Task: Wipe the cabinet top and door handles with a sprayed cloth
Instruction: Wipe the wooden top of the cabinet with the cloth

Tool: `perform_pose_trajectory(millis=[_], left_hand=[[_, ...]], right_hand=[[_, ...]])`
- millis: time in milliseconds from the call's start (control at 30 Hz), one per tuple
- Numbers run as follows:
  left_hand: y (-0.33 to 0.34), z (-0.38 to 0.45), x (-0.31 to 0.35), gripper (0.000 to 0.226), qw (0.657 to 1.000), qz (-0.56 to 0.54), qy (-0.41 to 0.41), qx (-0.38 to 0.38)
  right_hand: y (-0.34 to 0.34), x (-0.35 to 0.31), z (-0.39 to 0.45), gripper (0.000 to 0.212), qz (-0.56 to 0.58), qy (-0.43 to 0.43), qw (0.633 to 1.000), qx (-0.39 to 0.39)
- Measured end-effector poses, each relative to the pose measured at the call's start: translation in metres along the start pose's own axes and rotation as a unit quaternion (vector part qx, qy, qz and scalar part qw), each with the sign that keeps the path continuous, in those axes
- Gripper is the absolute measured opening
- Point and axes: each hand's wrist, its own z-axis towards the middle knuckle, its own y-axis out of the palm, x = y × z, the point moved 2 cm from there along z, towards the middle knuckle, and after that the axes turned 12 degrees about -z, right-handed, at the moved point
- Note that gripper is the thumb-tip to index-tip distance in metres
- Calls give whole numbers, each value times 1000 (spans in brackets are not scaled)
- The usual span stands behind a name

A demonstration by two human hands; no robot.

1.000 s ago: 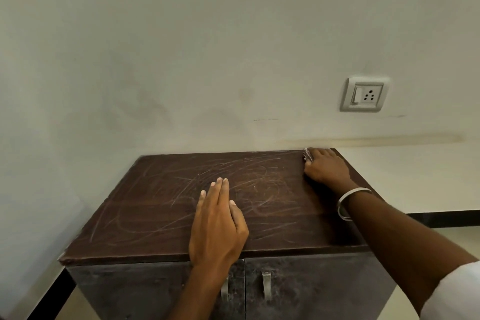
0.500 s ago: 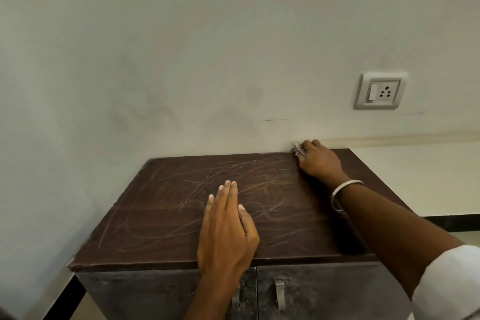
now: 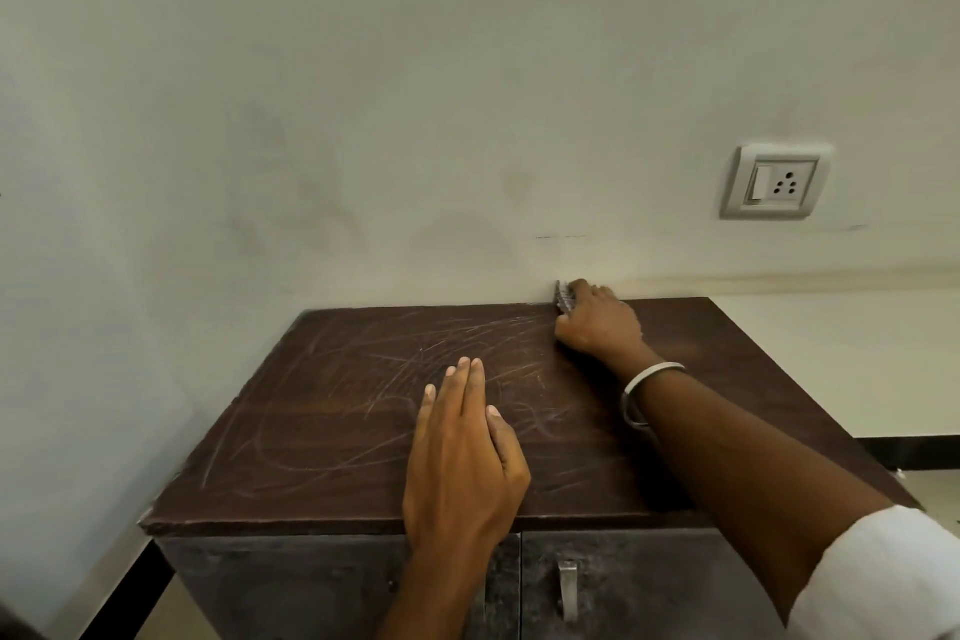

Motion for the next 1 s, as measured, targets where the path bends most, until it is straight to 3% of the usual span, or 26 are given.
perform_pose_trajectory(millis=[200, 600, 1000], left_hand=[[-3, -1, 1, 73, 1000, -15, 1, 5], [-12, -2, -6, 73, 999, -24, 31, -7], [-66, -4, -64, 69, 997, 51, -12, 59]], right_hand=[[5, -33, 1, 58, -12, -80, 996, -29], [3, 37, 5, 61, -19, -9, 1000, -8], [25, -82, -20, 61, -26, -125, 992, -3]])
